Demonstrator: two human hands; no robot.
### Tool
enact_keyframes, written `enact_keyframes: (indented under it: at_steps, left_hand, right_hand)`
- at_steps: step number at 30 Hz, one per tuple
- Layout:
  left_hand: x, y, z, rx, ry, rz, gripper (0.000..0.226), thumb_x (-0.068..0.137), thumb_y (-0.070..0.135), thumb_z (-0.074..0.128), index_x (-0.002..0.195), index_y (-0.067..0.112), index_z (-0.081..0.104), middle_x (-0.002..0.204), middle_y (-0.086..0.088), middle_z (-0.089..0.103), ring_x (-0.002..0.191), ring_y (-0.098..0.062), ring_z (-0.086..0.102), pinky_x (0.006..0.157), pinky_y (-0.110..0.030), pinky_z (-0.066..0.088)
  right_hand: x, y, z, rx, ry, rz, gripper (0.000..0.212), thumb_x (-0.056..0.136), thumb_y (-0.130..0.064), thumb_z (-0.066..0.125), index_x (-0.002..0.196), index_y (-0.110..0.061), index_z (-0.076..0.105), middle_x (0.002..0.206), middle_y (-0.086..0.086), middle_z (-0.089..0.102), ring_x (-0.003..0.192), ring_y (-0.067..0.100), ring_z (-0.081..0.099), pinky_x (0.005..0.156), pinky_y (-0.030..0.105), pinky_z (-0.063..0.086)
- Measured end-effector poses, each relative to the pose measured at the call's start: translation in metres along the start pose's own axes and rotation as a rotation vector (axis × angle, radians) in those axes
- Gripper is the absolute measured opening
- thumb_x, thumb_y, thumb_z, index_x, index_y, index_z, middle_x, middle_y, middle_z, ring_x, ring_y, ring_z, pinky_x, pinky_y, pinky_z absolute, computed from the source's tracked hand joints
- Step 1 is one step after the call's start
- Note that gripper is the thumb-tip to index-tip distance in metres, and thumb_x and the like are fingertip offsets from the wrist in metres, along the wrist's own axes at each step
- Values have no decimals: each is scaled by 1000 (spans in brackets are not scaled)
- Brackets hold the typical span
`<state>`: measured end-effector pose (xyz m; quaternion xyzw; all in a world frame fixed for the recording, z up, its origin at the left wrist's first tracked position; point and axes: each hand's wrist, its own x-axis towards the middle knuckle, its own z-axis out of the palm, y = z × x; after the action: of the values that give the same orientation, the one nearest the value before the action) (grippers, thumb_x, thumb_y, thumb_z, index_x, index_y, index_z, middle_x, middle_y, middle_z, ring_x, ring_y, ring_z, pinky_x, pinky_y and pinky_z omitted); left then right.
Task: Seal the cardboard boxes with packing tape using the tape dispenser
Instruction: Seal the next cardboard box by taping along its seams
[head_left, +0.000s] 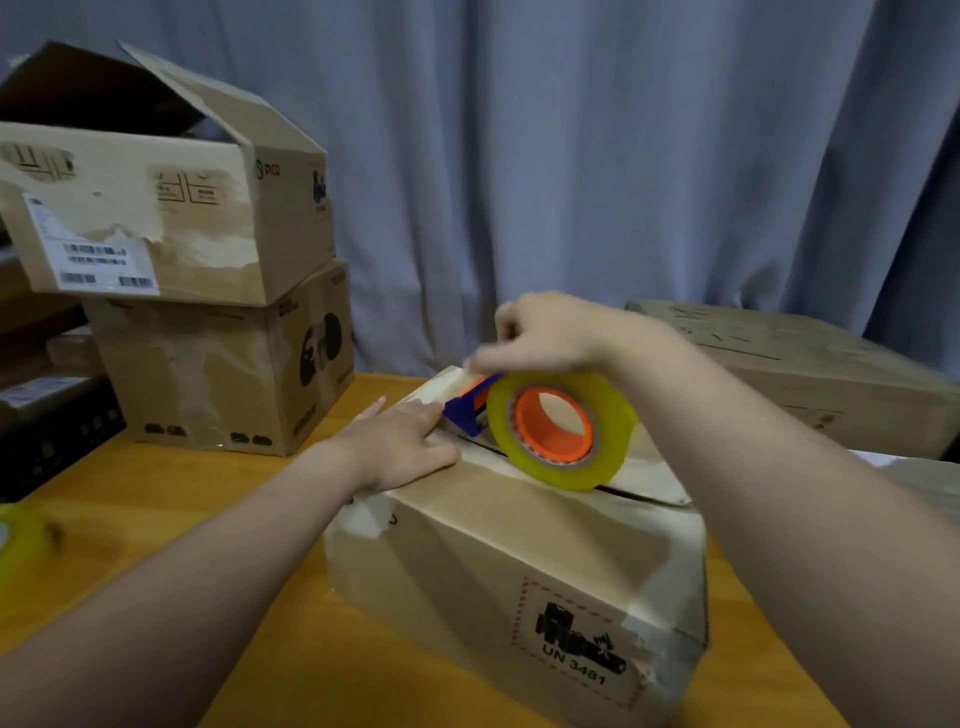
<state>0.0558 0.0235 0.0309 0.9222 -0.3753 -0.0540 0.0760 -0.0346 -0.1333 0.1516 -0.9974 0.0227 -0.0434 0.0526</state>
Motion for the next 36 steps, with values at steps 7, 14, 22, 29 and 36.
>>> enact_keyframes:
  at_steps: [7, 14, 22, 29, 36]
  left_hand:
    - [-3, 2, -4, -38, -27, 3, 61, 92, 54, 35, 148, 32, 23, 155, 6, 26, 143, -11, 19, 118, -41, -1]
    - [-3, 5, -2, 9, -71, 17, 68, 93, 57, 30, 152, 31, 9, 159, 7, 12, 146, -12, 9, 118, -43, -7]
    - [-1, 8, -3, 84, -107, 15, 66, 95, 56, 22, 153, 29, 6, 160, 9, 4, 146, -10, 2, 117, -46, -9]
    - [-1, 2, -6, 78, -93, -72, 65, 96, 56, 22, 153, 29, 7, 160, 8, 5, 147, -14, 4, 116, -48, -8]
    - [37, -31, -14, 113, -52, -233, 64, 95, 54, 20, 151, 25, 14, 159, 5, 15, 146, -16, 12, 116, -50, -6]
  right_hand:
    - [-15, 7, 3, -281, -108, -49, 58, 84, -57, 61, 138, -45, 44, 128, -11, 56, 107, 14, 50, 80, 30, 41]
    - [-50, 8, -20, -260, -147, -11, 52, 80, -51, 69, 130, -45, 54, 99, -12, 60, 86, 10, 50, 74, 22, 38]
    - [-95, 31, -35, -209, -273, 135, 41, 78, -48, 72, 117, -42, 65, 108, -13, 66, 95, 9, 59, 86, 24, 48]
    - [-80, 39, -16, -216, -115, 128, 36, 73, -51, 69, 110, -48, 66, 92, -14, 64, 86, 11, 57, 80, 34, 54]
    - [-16, 57, -8, -224, 45, 35, 42, 75, -55, 68, 116, -50, 62, 92, -15, 58, 87, 11, 49, 68, 27, 36]
